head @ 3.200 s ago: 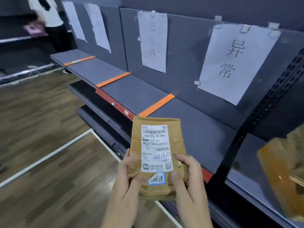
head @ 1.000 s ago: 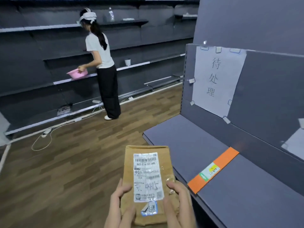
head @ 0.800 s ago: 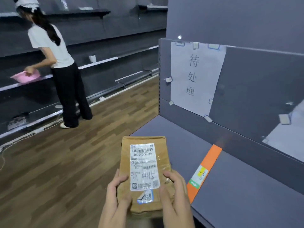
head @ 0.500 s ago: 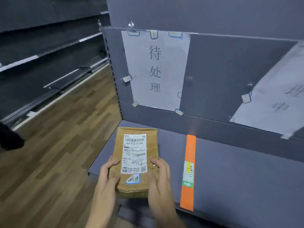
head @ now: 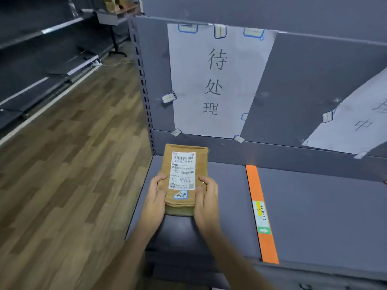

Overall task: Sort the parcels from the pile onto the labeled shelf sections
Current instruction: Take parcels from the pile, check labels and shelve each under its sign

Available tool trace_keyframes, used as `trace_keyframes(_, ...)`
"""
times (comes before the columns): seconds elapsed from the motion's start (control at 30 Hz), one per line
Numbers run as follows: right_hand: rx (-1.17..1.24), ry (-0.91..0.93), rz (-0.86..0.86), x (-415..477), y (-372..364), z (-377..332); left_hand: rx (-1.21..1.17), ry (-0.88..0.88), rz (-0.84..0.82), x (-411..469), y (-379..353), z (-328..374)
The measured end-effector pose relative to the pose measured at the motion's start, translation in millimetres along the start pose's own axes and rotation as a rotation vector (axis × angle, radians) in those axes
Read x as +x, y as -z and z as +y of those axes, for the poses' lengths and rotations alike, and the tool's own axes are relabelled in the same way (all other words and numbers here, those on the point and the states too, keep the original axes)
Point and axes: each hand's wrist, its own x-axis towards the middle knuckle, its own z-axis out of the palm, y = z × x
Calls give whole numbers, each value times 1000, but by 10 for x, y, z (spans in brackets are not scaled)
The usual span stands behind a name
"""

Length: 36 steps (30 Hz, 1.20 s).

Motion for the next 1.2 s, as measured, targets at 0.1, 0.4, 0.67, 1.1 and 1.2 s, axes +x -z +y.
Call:
trace_keyframes(0.1, -31, -6, 39, 118, -92, -33, 82, -34, -25, 168, 55, 0)
trace_keyframes(0.4, -210, -24, -19, 204, -46, -132, 383, -103, -127, 332, 212, 63)
trace_keyframes(0.67, -604, 95, -106, 213, 973, -415, 797, -502, -259, 229, -319, 533)
trace_keyframes(1.1, -1055, -374, 238, -624, 5086, -197, 1125, -868, -954, -1169, -4064, 1533)
trace_keyframes(1.2, -1069, -451, 368, -1039, 6067, -157, 1106, -952, -1037, -1832, -5036, 1708)
